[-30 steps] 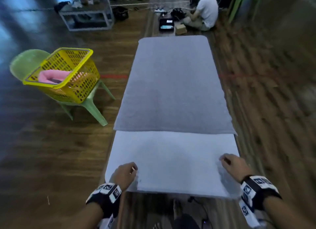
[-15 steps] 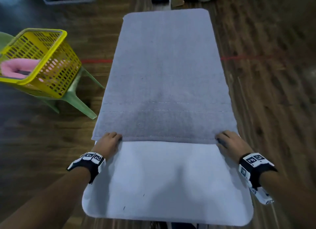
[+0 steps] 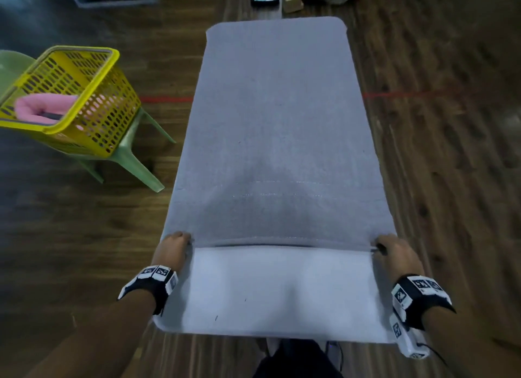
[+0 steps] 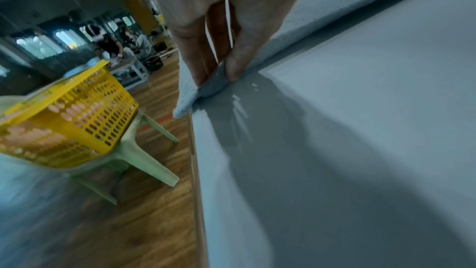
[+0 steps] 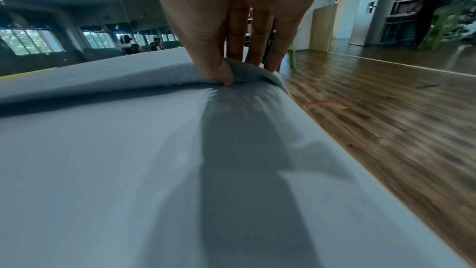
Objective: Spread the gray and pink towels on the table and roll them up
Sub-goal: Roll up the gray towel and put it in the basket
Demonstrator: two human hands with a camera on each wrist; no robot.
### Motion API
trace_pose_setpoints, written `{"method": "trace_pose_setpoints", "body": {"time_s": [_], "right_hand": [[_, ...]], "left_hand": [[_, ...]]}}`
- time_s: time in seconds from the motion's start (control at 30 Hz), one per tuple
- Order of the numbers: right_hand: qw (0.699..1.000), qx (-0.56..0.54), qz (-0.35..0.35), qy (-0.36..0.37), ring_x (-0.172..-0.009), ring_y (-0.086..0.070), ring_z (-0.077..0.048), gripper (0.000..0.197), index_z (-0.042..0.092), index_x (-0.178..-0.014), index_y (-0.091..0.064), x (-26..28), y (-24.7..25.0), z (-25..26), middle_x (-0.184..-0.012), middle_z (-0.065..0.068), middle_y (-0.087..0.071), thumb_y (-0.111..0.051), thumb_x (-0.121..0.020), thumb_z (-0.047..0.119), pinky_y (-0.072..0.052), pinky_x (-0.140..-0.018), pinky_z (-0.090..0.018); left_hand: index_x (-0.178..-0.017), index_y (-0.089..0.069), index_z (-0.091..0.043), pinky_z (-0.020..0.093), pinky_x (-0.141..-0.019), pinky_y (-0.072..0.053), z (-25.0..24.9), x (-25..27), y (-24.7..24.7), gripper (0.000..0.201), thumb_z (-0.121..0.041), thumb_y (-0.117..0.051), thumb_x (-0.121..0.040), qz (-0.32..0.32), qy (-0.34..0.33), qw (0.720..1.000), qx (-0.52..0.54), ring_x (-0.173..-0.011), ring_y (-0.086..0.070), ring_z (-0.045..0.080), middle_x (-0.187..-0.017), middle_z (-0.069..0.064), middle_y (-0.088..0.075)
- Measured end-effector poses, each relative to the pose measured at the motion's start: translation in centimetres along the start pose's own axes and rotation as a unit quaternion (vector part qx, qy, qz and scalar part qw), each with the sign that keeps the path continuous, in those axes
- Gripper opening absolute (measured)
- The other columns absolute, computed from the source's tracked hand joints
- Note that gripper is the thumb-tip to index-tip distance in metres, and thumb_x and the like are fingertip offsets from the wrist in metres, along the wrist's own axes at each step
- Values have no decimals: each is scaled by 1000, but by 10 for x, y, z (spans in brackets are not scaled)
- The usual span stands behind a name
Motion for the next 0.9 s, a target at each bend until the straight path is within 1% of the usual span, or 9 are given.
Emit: {"method": "trace_pose_setpoints", "body": {"time_s": [0.17,0.27,0.37,0.43,0.53,0.6,0.67,0.8,0.9], "right_hand": [[999,-12,-6,-34,-90,-56,-34,18,5,-91,-69,80,-17,-27,-97,-14,-66,-65,-75,-3,-47,-78,-39],[1000,10,-7,-25,-83,-57,-33,12,6,-87,-70,117,-24,-38,-92,-13,-67,-66,-76,2,-47,-73,-38],[998,62,-15,-8,-76,-58,-30,16,11,-80,-70,130,-27,-43,-86,-9,-68,-54,-79,17,-40,-71,-37],[997,74,0,-21,-81,-58,-28,26,16,-83,-69,124,-25,-42,-89,-6,-67,-44,-79,24,-33,-75,-36],[997,63,15,-51,-91,-56,-27,16,18,-96,-64,110,-23,-40,-97,-9,-63,-53,-85,18,-30,-85,-40],[994,72,-9,-77,-96,-52,-33,17,14,-98,-62,105,-17,-42,-100,-15,-58,-63,-81,14,-31,-90,-46],[993,81,-32,-82,-94,-50,-38,17,9,-94,-62,104,-12,-41,-99,-20,-54,-68,-78,10,-35,-86,-50],[999,17,-35,10,-86,-54,-41,25,0,-90,-67,117,-23,-34,-92,-21,-56,-70,-68,-10,-46,-74,-46],[998,-28,-42,-46,-92,-52,-40,32,1,-100,-65,123,-27,-47,-101,-24,-52,-69,-69,-8,-46,-81,-47]], "left_hand": [[-90,-69,-4,39,-72,-51,7,77,-26,28,12,-63,-68,-20,-17,999,34,-82,-63,35,-91,17,-68],[-96,-69,-2,41,-77,-50,10,110,-38,31,12,-62,-69,-11,-16,999,48,-87,-61,35,-95,18,-66],[-95,-68,-3,41,-77,-50,15,129,-43,23,-4,-58,-74,0,-19,999,39,-89,-60,35,-95,15,-66],[-89,-68,-5,41,-74,-50,15,127,-42,27,-16,-47,-76,10,-13,999,36,-85,-60,34,-90,14,-66],[-91,-64,-5,45,-71,-50,13,115,-37,17,-11,-55,-79,3,16,1000,7,-83,-60,37,-89,18,-63],[-97,-59,-6,48,-73,-43,15,109,-34,23,-6,-65,-74,-25,54,998,-36,-86,-54,38,-94,20,-58],[-97,-55,-7,48,-71,-38,12,109,-32,35,-5,-70,-66,-42,78,994,-63,-85,-49,37,-95,21,-54],[-92,-56,-2,46,-70,-42,1,119,-49,36,8,-68,-59,-32,10,999,17,-84,-52,39,-92,19,-54],[-98,-56,0,48,-77,-45,4,128,-58,36,5,-69,-65,-41,36,997,45,-89,-50,39,-98,21,-53]]}}
Point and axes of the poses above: each hand's wrist, its own x-axis away from the middle knuckle, its own y-axis out of the back of the hand, z = x × y, the point moved 5 cm from there along -x, towards the middle knuckle
